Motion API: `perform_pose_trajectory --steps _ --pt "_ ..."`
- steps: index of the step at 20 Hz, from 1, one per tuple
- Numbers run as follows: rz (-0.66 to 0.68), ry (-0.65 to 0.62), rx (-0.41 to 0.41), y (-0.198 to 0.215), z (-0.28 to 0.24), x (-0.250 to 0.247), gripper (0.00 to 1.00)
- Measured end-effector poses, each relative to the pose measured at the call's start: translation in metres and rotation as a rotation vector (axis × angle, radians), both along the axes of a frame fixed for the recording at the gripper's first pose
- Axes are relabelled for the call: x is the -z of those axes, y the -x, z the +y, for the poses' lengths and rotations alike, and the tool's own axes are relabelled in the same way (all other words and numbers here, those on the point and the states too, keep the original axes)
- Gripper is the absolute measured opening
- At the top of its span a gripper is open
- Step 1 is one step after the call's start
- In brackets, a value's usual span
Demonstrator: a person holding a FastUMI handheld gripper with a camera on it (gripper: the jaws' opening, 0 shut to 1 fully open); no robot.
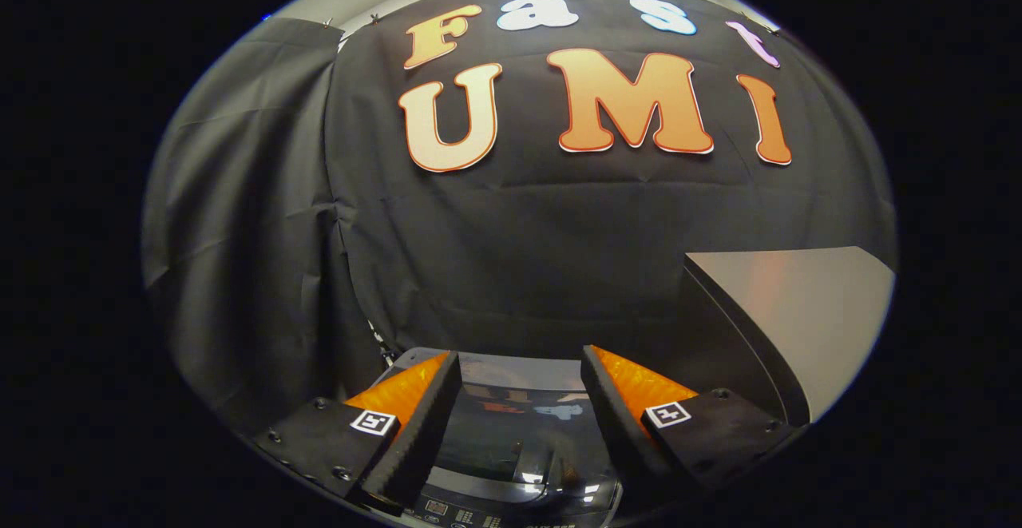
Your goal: Put the clothes into the washing machine and then close the washing machine lid.
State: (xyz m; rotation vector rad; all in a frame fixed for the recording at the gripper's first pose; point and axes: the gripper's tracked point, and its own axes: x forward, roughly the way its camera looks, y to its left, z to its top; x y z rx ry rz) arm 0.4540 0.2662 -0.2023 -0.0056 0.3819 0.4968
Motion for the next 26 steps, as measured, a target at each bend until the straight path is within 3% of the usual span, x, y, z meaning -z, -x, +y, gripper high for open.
perform_pose_trajectory --steps 5,9,16,21,26 --pt "0.023 0.031 0.001 0.01 -0.002 -0.002 0.98" --pt "0.001 -0.084 0.034 0.022 0.005 -0.036 0.98" --pt "-0.189 -0.1 0.09 0.036 -0.019 -0.117 0.98" --pt "-0.254 -0.109 0.13 0.084 -0.047 -0.208 0.98" --pt "-0.306 -0.142 0.188 0.144 -0.104 -0.257 0.98"
